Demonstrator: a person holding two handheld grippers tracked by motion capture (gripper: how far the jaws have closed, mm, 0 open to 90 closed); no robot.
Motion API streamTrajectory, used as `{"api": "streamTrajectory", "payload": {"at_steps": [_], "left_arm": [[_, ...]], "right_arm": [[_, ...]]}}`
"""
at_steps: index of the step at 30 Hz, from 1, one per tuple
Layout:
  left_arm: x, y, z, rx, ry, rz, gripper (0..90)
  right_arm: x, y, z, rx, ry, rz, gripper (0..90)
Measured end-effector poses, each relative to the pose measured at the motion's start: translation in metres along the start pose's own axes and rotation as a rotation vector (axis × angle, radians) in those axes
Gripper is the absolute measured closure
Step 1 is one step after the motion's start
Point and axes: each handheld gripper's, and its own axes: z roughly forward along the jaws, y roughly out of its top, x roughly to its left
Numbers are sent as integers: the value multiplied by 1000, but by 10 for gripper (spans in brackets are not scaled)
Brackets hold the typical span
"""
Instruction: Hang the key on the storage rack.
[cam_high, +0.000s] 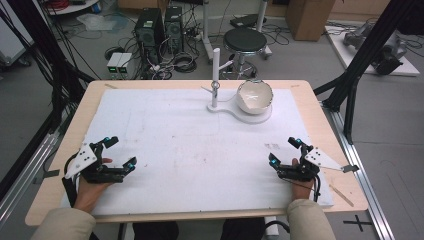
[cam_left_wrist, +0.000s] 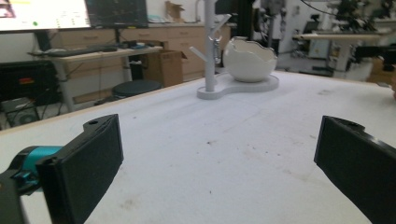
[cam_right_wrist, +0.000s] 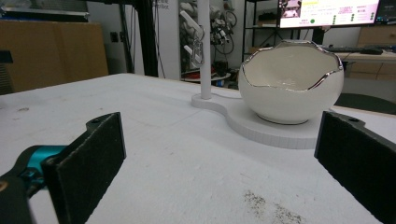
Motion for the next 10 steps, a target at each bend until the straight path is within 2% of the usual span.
{"api": "streamTrajectory", "payload": {"at_steps": [2, 4, 10], "left_arm": [[-1, -7, -2, -3, 19, -21, 17], [-2, -8, -5, -39, 34, -19, 17], [-1, -9, -7, -60, 37, -31, 17]], "right_arm": [[0, 0, 0, 0, -1, 0, 10], [0, 0, 0, -2, -2, 0, 10], [0, 0, 0, 0, 0, 0, 10]]}}
